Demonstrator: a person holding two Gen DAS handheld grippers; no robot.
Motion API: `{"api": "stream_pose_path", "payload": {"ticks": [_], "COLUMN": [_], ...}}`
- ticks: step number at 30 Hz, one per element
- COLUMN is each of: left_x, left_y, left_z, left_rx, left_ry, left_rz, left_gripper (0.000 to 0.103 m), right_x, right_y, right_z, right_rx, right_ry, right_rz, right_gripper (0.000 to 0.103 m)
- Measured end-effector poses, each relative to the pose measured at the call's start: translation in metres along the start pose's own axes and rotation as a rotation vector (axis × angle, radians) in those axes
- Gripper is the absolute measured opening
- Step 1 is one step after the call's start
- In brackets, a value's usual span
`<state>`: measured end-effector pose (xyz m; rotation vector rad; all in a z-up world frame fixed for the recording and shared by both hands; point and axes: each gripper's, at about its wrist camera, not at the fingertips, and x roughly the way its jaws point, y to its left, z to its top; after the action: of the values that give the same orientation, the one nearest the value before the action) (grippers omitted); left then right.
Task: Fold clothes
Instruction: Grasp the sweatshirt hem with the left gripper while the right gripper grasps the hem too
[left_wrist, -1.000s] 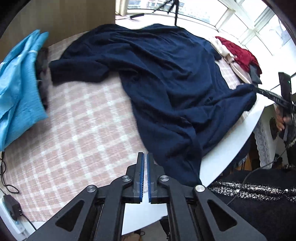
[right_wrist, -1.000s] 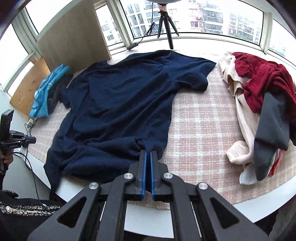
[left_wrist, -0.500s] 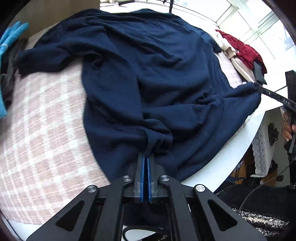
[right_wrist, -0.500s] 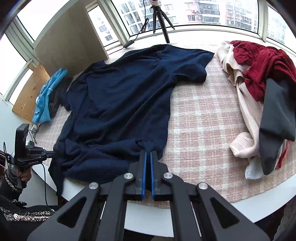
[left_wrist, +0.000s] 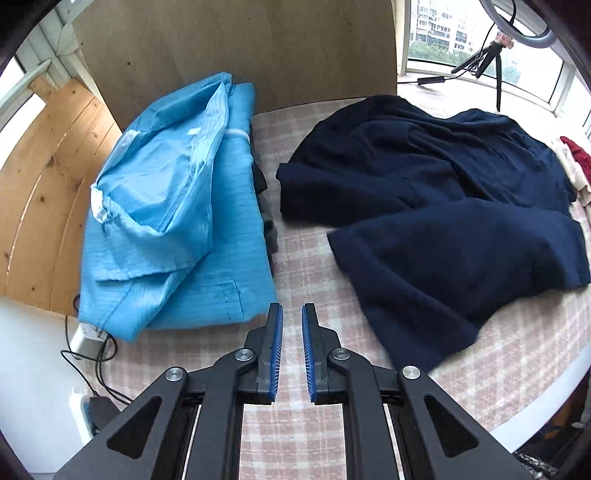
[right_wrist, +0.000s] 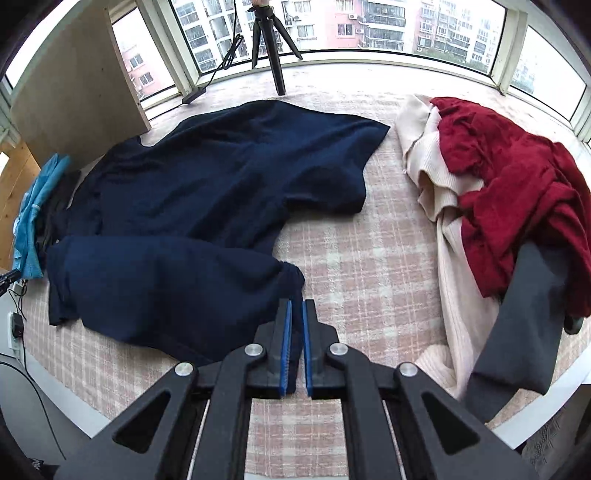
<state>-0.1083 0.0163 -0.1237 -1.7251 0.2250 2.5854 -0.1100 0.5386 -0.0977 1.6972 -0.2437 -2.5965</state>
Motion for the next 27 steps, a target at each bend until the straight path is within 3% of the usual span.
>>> {"api": "stream_pose_path", "payload": {"ticks": [4,5,10,14,16,17,18,20,27], "left_x": [0.005,0.013,0.062,0.074,0.079,0.08,0.079,0.078,0.047], "left_y": [-0.009,-0.015,-0.041,-0.048,-0.051,-0.053,-0.053,-0.053,-0.011], "left_z": [-0.027,-0.031,-0.041,-0.04,-0.039,-0.039,-0.04,-0.042,-0.038], "left_rx": [-0.017,-0.002,-0.023,-0.033,-0.034,-0.036,-0.034,-0.026,-0.106], "left_ry": [0.042,0.066,0.184,0.188,0.185,0.174,0.16,0.147,0.092], "left_rz": [-0.168,-0.19,-0.212,-0.204,-0.199,-0.198,-0.197,-0.197,-0.292], "left_gripper": [0.025,0.033,0.033,0.033,0.032,0.03,0.017,0.004,0.002], "right_x": [0.006,0.011,0.032,0.032,0.03,0.03,0.029,0.029,0.049], "right_y": [-0.013,-0.013,-0.013,-0.015,-0.017,-0.019,-0.02,-0.022,-0.013], "right_z": [-0.027,-0.032,-0.048,-0.051,-0.052,-0.053,-0.053,-0.054,-0.06], "right_rx": [0.037,0.037,0.059,0.07,0.073,0.074,0.075,0.075,0.019], "right_ry": [0.03,0.044,0.097,0.09,0.082,0.077,0.072,0.066,0.11], "right_rz": [0.082,0.081,0.094,0.115,0.119,0.118,0.118,0.124,0.146], "right_gripper": [0.02,0.02,0.02,0.02,0.025,0.026,0.027,0.027,0.028]}}
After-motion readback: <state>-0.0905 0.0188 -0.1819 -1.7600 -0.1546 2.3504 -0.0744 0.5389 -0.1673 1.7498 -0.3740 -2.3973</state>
